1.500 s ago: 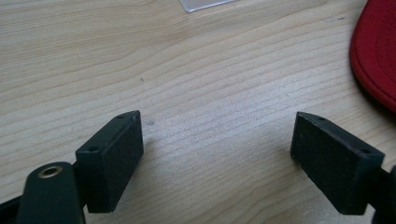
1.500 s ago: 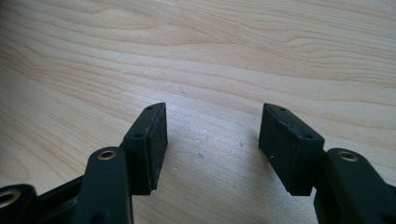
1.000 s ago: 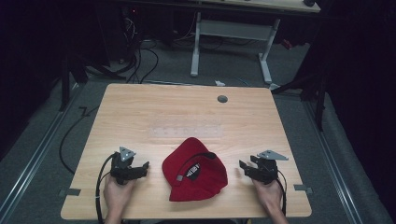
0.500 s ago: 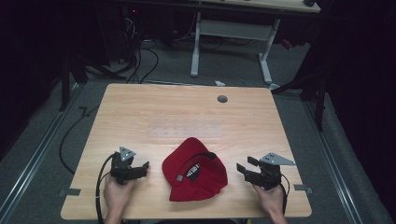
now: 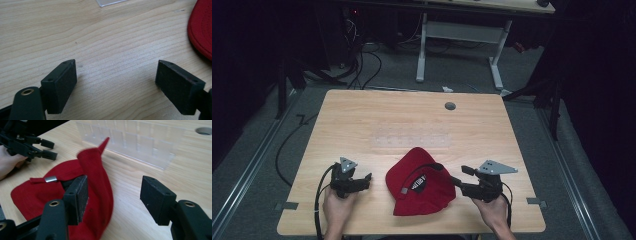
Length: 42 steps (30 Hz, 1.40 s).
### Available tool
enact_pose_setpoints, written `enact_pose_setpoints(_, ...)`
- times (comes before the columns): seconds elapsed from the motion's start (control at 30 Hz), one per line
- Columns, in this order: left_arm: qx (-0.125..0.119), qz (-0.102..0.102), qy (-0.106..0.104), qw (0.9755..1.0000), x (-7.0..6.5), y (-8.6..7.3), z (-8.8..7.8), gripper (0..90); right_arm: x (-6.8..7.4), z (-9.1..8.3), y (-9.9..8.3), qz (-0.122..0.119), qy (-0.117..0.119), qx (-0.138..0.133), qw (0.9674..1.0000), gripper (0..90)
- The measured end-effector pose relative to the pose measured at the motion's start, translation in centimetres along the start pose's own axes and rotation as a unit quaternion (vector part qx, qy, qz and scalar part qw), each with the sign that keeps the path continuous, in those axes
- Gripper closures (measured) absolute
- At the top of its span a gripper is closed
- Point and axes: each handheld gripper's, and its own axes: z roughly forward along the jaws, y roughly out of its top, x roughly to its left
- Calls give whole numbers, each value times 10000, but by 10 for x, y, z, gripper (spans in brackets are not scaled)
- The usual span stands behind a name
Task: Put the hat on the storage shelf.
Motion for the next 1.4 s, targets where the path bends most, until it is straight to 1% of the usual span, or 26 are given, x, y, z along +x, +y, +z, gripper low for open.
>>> enact_pose_setpoints(0.07,-1,-2,0,10000,0,0,0,175,2,7,5,-49,82,47,9999,393)
enact_pose_setpoints(0.1,-1,-2,0,10000,0,0,0,175,2,7,5,-49,82,47,9999,393)
enact_pose_setpoints(0.13,-1,-1,-1,10000,0,0,0,175,5,13,9,-120,125,103,9998,393)
enact_pose_setpoints(0.17,-1,-1,0,10000,0,0,0,175,5,13,9,-120,125,103,9998,393)
enact_pose_setpoints(0.33,-3,-3,0,10000,0,0,0,175,6,28,16,-166,248,233,9993,393)
enact_pose_setpoints(0.5,-3,-3,2,10000,0,0,0,176,8,37,20,-212,289,317,9989,391)
enact_pose_setpoints(0.53,-3,-2,3,10000,0,0,0,176,8,42,21,-237,284,370,9986,391)
enact_pose_setpoints(0.57,-1,1,3,10000,0,0,0,176,8,42,21,-237,284,370,9986,391)
enact_pose_setpoints(0.63,-1,0,4,10000,0,0,0,176,8,49,21,-195,345,425,9983,394)
enact_pose_setpoints(0.77,-3,3,5,10000,0,0,0,177,7,56,21,-184,365,478,9980,397)
enact_pose_setpoints(0.8,-2,4,4,10000,0,0,0,177,7,62,20,-193,389,552,9975,397)
enact_pose_setpoints(0.83,-1,4,4,10000,0,0,0,177,7,62,20,-193,389,552,9975,397)
enact_pose_setpoints(0.87,-4,2,5,10000,0,0,0,177,7,66,20,-217,390,634,9970,402)
enact_pose_setpoints(0.93,-2,8,4,10000,0,0,0,177,5,70,18,-138,461,675,9966,409)
enact_pose_setpoints(0.97,4,16,-2,10000,0,0,0,177,5,70,18,-138,461,675,9966,409)
enact_pose_setpoints(1.07,3,27,-15,10000,-1,0,0,177,5,75,17,-190,382,738,9964,440)
enact_pose_setpoints(1.1,12,44,-16,10000,-1,-1,0,178,5,77,17,-170,401,750,9962,455)
enact_pose_setpoints(1.13,15,45,-18,10000,-1,0,0,177,6,81,15,-201,379,823,9957,494)
enact_pose_setpoints(1.17,13,44,-18,10000,-1,-1,0,177,6,81,15,-201,379,823,9957,494)
enact_pose_setpoints(1.2,15,43,-19,10000,-1,-1,0,177,7,82,14,-263,285,863,9955,520)
enact_pose_setpoints(1.23,13,45,-18,10000,-1,-1,0,177,7,84,12,-268,276,884,9953,579)
enact_pose_setpoints(1.27,12,43,-17,10000,-1,-1,0,177,6,85,11,-224,318,872,9954,615)
enact_pose_setpoints(1.3,13,42,-18,10000,-1,-1,0,177,6,85,9,-231,330,857,9955,642)
enact_pose_setpoints(1.33,13,42,-18,10000,-1,-1,0,177,6,85,9,-231,330,857,9955,642)
enact_pose_setpoints(1.37,12,40,-18,10000,-1,-1,0,177,5,85,8,-204,344,838,9957,696)
enact_pose_setpoints(1.4,13,43,-16,10000,-1,-1,0,177,5,85,8,-204,344,838,9957,696)
